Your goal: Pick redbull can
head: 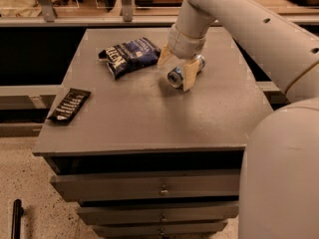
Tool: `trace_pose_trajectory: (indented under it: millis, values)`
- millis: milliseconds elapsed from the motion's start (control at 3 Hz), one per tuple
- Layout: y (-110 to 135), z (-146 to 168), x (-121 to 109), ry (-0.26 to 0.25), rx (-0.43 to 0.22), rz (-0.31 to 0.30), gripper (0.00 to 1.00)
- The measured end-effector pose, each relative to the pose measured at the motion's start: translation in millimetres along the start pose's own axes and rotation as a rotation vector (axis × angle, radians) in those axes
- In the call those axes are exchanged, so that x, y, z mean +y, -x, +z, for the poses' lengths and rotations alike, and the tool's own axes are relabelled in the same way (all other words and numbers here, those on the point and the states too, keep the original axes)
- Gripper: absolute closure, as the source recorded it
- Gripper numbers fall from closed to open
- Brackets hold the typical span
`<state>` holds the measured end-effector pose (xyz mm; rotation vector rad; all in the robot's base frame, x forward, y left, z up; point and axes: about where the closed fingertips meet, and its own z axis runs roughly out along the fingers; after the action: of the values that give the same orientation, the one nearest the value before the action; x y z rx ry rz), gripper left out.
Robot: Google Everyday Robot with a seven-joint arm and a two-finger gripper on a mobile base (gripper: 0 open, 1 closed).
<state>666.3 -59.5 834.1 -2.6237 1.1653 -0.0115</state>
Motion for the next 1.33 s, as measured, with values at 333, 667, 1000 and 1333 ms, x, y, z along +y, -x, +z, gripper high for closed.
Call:
trace_pose_trajectory:
  millis: [333,667,1000,1333]
  values:
    - [-1,-3,0,0.001,0.0,0.001,0.6]
    - [-1,-3,0,0.001,0.0,0.001,0.83]
    - [-1,-9,1,-0.015,0.004,0.011,1.0]
    - [-4,-30,-1,-0.082,-0.002,0.04,1.0]
